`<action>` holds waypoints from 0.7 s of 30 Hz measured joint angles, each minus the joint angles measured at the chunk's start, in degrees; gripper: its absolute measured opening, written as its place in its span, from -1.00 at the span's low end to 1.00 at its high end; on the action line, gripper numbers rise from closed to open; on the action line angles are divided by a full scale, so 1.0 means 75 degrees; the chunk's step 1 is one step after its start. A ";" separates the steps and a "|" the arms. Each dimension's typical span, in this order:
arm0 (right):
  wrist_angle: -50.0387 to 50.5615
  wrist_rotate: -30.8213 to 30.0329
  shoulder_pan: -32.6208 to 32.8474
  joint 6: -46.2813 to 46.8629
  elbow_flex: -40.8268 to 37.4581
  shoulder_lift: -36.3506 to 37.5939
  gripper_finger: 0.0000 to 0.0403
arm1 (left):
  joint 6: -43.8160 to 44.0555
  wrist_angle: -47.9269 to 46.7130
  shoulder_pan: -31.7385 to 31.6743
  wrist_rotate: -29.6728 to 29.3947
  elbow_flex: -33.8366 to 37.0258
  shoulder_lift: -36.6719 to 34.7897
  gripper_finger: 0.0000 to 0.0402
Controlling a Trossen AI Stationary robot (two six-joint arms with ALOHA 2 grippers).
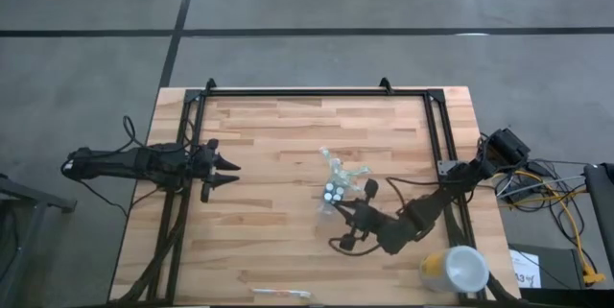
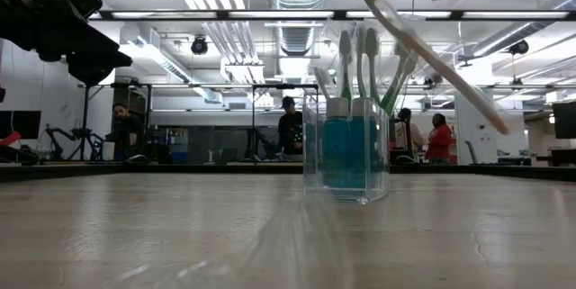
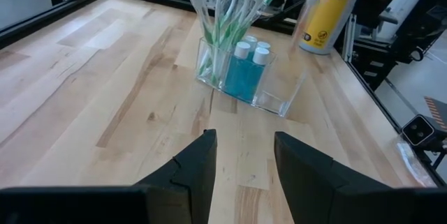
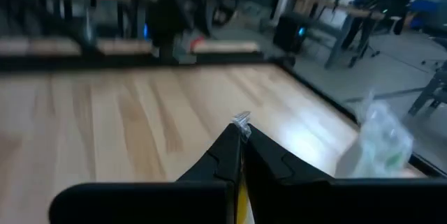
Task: Pick & Place toothbrushing station
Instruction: Put the right white orange toothbrush into the front side of the transparent organizer
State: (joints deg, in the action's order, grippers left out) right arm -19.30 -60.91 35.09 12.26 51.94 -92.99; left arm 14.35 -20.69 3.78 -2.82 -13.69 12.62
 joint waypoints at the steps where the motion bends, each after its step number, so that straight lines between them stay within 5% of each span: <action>1: -0.0325 -0.0087 0.0000 -0.0138 0.0000 0.0000 -0.96 | 0.0001 0.0001 0.0000 0.0020 0.0003 0.0000 -0.26; 11: -0.2583 -0.0069 -0.0138 -0.1184 0.0000 -0.0016 -0.96 | 0.0000 0.0000 -0.0001 0.0017 0.0000 -0.0002 -0.26; 21: -0.5062 0.0989 -0.0747 -0.2431 -0.0130 -0.0582 -0.96 | 0.0000 0.0001 0.0000 0.0010 0.0002 0.0000 -0.26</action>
State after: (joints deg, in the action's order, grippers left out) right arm -57.27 -53.49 29.49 -5.98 50.97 -97.35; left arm 14.35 -20.68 3.79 -2.75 -13.68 12.62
